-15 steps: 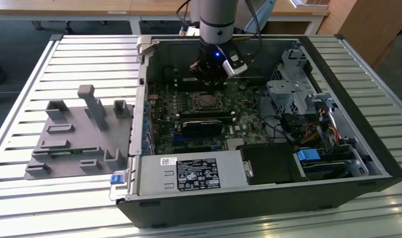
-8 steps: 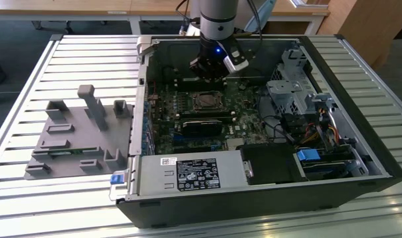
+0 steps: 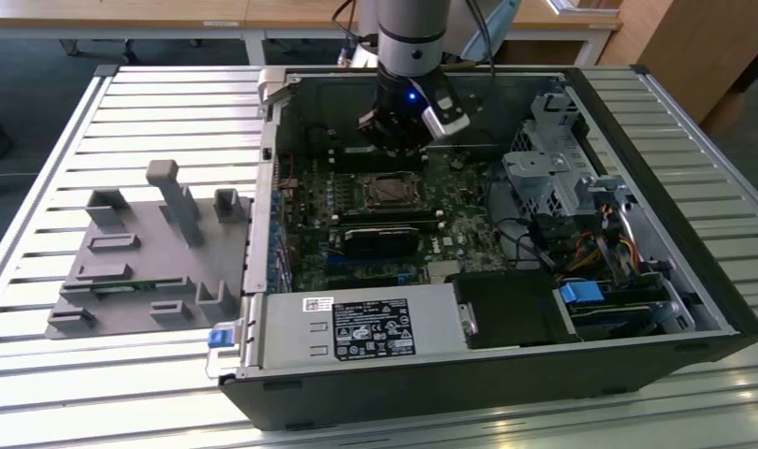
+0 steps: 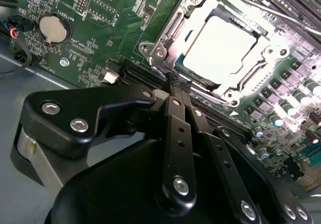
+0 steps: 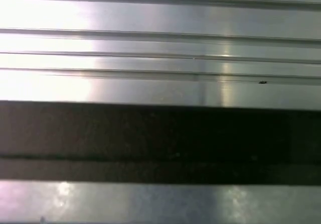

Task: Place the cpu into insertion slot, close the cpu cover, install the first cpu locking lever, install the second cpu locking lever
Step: 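Install the first cpu locking lever, then install the second cpu locking lever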

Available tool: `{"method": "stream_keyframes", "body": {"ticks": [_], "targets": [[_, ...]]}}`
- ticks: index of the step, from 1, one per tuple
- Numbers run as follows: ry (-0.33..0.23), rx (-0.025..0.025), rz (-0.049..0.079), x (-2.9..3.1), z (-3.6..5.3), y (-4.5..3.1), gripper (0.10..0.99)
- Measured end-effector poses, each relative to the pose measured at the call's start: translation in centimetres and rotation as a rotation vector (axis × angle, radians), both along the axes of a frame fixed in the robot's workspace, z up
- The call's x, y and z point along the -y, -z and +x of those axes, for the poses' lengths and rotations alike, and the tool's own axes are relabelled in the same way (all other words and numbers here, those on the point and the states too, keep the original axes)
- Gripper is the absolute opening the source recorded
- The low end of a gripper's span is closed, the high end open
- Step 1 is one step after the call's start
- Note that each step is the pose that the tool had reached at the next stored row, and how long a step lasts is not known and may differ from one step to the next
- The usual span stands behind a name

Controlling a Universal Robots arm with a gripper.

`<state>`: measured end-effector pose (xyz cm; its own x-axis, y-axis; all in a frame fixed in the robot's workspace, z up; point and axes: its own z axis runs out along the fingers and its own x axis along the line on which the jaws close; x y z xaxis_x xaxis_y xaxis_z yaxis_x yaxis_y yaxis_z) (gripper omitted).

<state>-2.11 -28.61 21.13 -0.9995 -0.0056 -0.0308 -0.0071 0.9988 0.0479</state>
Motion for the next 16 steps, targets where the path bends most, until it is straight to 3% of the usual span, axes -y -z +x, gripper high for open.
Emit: {"method": "stream_keyframes", "body": {"ticks": [16], "targets": [[0.0, 0.0, 0.0, 0.49, 0.06, 0.0, 0.106]]}}
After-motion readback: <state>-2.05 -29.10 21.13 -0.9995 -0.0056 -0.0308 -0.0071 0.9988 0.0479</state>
